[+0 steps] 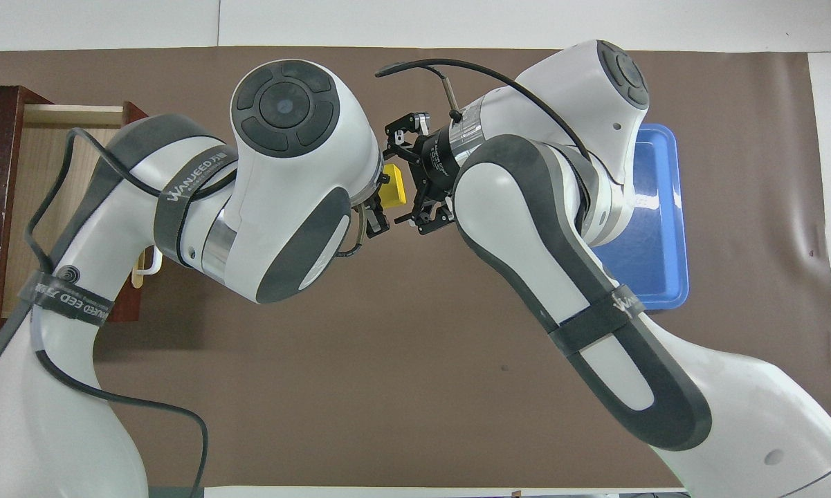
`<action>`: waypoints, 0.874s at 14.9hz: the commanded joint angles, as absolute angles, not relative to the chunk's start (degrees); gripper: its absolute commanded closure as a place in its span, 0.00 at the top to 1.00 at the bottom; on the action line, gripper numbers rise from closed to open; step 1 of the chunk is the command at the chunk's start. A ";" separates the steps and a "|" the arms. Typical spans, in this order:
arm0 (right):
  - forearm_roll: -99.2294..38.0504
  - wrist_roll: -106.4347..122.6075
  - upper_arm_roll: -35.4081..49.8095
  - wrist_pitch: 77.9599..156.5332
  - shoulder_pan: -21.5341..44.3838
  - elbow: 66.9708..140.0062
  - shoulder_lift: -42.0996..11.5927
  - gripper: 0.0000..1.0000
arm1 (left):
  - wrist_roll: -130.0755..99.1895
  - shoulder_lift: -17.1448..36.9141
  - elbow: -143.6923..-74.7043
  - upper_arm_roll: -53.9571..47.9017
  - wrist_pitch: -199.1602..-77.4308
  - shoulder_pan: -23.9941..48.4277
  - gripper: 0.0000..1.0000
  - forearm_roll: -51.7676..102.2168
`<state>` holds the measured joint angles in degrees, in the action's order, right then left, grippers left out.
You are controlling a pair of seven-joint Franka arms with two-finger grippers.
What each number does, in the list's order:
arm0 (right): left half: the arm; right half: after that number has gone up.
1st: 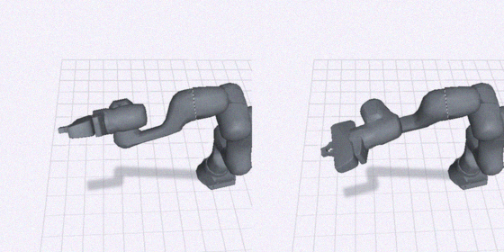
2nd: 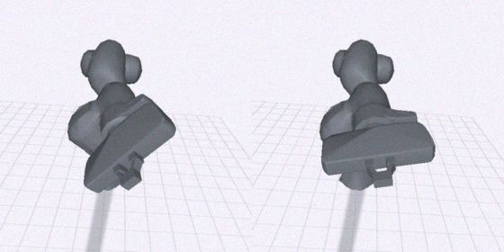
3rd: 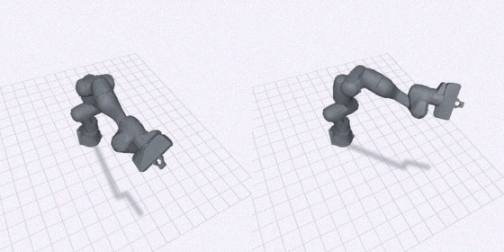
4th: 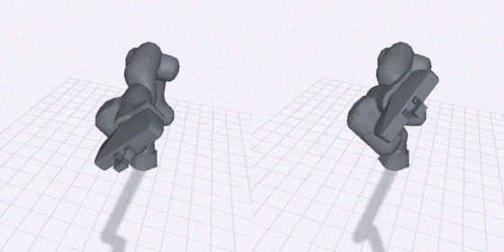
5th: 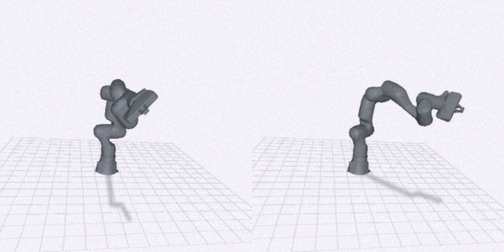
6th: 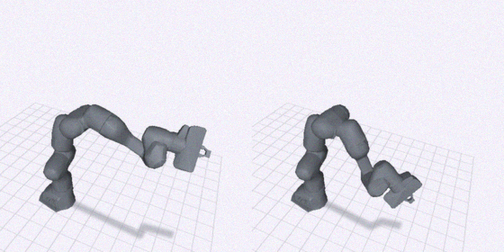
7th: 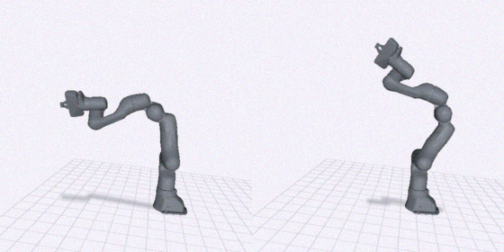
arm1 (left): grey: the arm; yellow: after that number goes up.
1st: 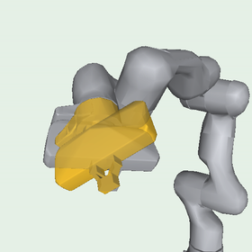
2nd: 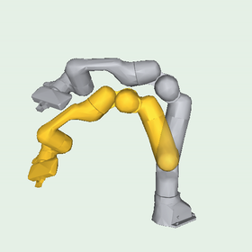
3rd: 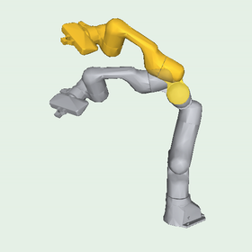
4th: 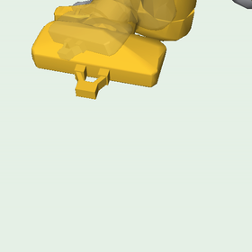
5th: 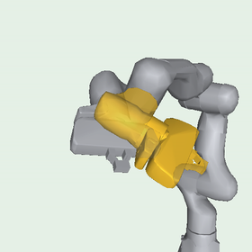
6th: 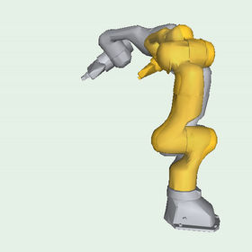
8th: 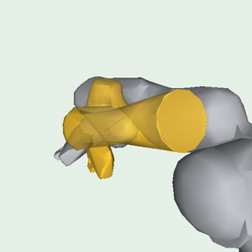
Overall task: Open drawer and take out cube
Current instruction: 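Grasp the yellow cube with the right gripper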
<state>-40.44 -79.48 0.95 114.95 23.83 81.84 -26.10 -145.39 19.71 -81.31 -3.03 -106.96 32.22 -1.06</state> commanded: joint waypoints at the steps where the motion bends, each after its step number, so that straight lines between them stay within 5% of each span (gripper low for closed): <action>1: -41.22 -81.12 1.05 115.75 23.73 80.95 -26.81 0.83 | -146.16 19.51 -81.74 -2.81 -107.75 32.26 0.00 -0.97; 5: -40.78 -81.12 1.05 115.66 23.64 80.95 -26.72 0.40 | -146.16 19.51 -81.74 -2.81 -107.75 32.26 0.00 -0.97; 7: -40.34 -80.60 1.05 115.66 23.64 80.95 -26.72 0.00 | -146.16 19.51 -81.74 -2.81 -107.75 32.34 0.00 -0.97; 13: -41.22 -80.42 0.97 115.31 21.80 80.95 -26.37 0.00 | -146.16 19.51 -81.74 -2.81 -107.75 32.34 0.00 -0.97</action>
